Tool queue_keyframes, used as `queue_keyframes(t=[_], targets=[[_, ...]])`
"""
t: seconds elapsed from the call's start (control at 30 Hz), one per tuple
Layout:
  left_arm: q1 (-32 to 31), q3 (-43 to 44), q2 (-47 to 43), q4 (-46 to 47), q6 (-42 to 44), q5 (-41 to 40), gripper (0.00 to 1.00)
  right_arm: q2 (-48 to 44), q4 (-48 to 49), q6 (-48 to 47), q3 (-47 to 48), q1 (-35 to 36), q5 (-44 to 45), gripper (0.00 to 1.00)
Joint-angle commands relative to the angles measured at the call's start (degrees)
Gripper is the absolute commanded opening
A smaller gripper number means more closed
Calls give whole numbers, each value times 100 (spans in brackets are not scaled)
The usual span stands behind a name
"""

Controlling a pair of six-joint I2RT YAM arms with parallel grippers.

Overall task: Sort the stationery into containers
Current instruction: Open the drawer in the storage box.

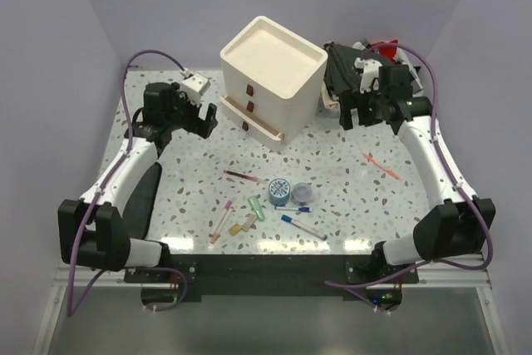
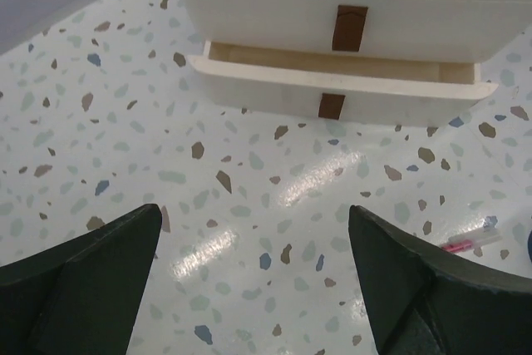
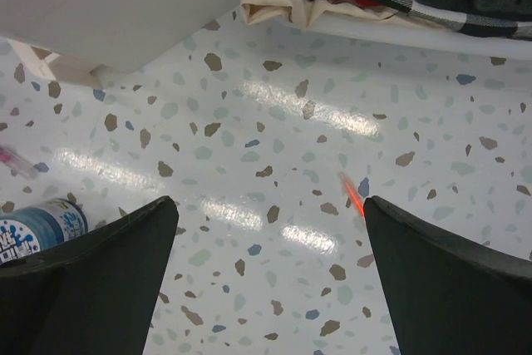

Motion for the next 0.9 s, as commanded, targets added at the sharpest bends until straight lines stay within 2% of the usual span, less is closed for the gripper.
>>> queue_keyframes(t=[0.0, 0.13, 0.2, 0.3, 0.47, 0.57, 0.6, 0.63, 0.67, 0.73, 0.87], targets=[[-179, 215, -249, 525, 391, 180, 100, -212, -102, 258, 534, -144, -114, 99], [-196, 223, -443, 737, 699, 699, 100, -195, -427, -94, 939, -145, -825, 99], [-223, 285, -434, 746, 594, 751, 100, -177, -437, -200, 1211, -144, -1333, 99], [-231, 277, -487, 693, 357, 743, 100, -230, -165, -165, 1327, -144, -1600, 97], [-363, -969, -750, 1420, 102, 445, 99, -336, 722, -261, 897, -127, -2101, 92], [-574, -2103, -1040, 2867, 189, 260, 93, -257, 1206, -375, 694, -101, -1997, 88], [-653, -2332, -1093, 3125, 268, 103, 91, -230, 1329, -376, 720, -101, -1996, 87], [-749, -2647, -1076, 3311, 364, 49, 86, -178, 1582, -384, 746, -101, -1987, 86], [-750, -2746, -1041, 3608, 374, 49, 82, -151, 1742, -376, 773, -74, -2004, 85], [-750, -2957, -848, 3847, 514, 346, 69, 7, 2136, -341, 896, -39, -1961, 84], [-759, -2984, -356, 4444, 401, 515, 66, 577, 2139, -349, 1571, 233, -1943, 80]])
